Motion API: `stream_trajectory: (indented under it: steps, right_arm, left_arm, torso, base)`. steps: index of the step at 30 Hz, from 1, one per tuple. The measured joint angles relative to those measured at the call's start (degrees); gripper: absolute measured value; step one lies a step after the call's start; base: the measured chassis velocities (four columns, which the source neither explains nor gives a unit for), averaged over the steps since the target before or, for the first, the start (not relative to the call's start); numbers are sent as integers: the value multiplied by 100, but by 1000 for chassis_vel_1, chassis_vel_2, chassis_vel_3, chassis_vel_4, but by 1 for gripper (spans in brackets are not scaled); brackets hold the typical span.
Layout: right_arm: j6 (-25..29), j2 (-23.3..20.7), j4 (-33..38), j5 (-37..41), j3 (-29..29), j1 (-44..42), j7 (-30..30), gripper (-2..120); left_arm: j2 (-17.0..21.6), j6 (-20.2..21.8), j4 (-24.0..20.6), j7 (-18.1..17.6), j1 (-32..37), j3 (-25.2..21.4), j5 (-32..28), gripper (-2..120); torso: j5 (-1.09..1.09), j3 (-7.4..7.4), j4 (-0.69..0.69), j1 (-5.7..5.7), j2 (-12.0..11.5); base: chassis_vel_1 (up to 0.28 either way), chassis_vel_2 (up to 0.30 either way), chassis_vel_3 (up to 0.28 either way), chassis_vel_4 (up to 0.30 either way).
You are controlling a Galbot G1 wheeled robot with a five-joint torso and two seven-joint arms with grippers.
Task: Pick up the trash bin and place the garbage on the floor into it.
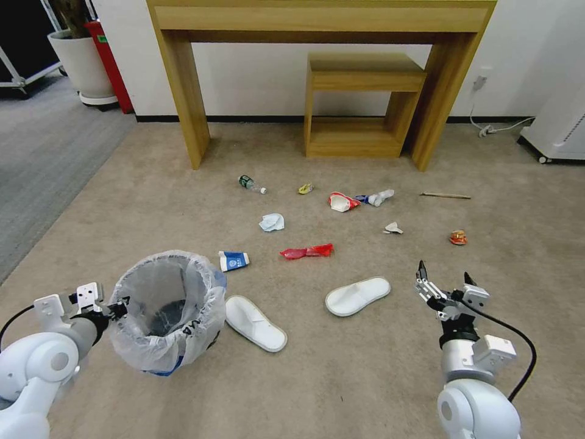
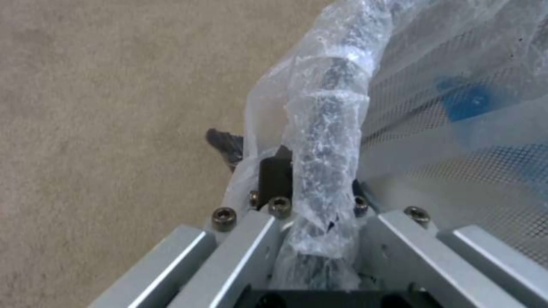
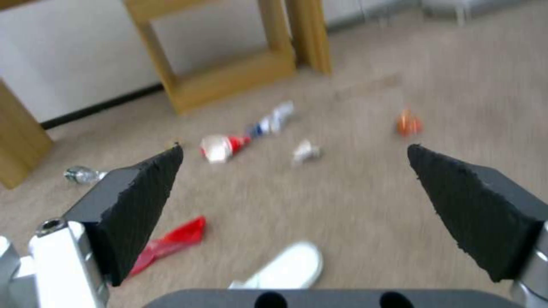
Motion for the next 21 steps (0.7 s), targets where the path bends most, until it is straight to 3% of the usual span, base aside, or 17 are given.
stream_trajectory:
  steps: [6, 10, 18, 21]
  right_arm:
    - [-694, 4, -720, 967, -273, 704, 1135, 100]
    - [-842, 18, -1346, 1338, -512, 1250, 1555, 100]
    - [-1033, 126, -2244, 1836, -950, 2094, 2015, 100]
    - [-1045, 290, -2947, 1937, -1165, 2551, 2183, 100]
  left_arm:
    - [-40, 0, 35, 4, 2, 8, 28, 1]
    - [-77, 0, 58, 4, 10, 7, 61, 1]
    - [-166, -6, 148, 4, 24, 5, 150, 1]
    - [-212, -17, 169, 4, 38, 7, 207, 1]
  torso:
    - [0, 0, 0, 0, 0]
    - [1, 0, 1, 0, 0]
    - [-1, 1, 1, 0, 0]
    - [0, 0, 2, 0, 0]
  base:
    - [0, 0, 0, 0]
    - [0, 0, 0, 0]
    - [0, 0, 0, 0]
    - [0, 0, 0, 0]
